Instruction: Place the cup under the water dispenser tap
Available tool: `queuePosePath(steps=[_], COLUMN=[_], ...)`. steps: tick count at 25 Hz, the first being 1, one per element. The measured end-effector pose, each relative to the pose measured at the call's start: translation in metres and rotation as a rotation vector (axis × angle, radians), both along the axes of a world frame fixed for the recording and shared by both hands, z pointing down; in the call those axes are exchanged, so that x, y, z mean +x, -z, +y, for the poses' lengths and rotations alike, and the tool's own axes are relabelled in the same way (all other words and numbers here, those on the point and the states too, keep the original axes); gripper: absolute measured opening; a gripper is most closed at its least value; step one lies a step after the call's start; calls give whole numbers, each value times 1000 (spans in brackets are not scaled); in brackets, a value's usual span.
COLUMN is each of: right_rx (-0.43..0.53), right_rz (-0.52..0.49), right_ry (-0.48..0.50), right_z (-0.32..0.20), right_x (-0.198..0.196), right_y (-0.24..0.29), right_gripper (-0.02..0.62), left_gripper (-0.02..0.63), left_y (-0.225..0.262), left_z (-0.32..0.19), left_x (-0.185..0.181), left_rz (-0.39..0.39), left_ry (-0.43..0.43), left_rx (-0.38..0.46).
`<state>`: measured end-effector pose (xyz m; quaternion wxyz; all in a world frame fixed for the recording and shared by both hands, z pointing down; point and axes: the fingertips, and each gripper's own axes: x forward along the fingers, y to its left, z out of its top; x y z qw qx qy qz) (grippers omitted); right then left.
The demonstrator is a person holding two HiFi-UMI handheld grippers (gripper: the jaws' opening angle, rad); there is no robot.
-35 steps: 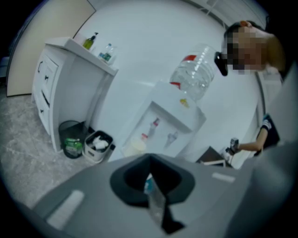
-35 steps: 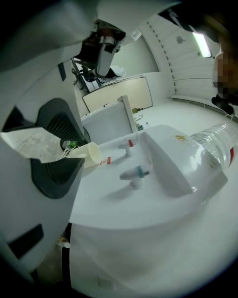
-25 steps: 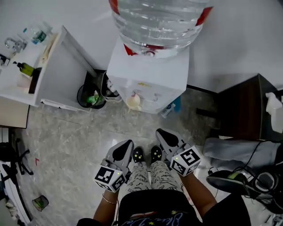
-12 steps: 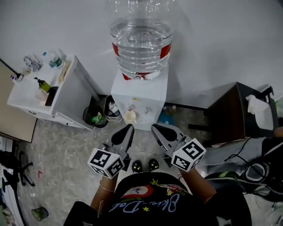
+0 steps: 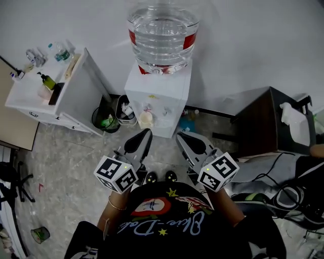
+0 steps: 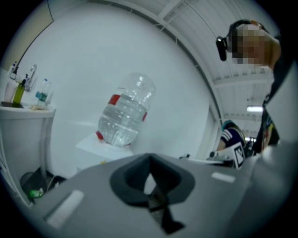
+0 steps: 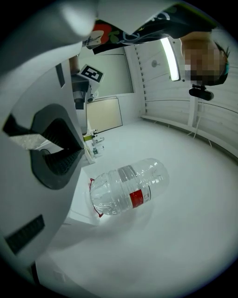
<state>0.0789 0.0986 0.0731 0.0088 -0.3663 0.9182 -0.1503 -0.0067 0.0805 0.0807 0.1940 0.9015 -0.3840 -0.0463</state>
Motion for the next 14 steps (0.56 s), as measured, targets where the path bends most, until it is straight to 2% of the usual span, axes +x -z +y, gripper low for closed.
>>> queuePosePath(steps=[4,14], right_rx=[3,-5], right_rz=[-5,6], right_ry=[13,9], right_z=[2,10], right_x=[-7,-9], right_y=[2,1], right_gripper=[15,14], left_gripper=[-3,-3], left_y=[1,-2], left_z=[0,14], left_x=[-10,-24], left_rz=[-25,-31], left_ry=[29,56], left_rx=[6,-19])
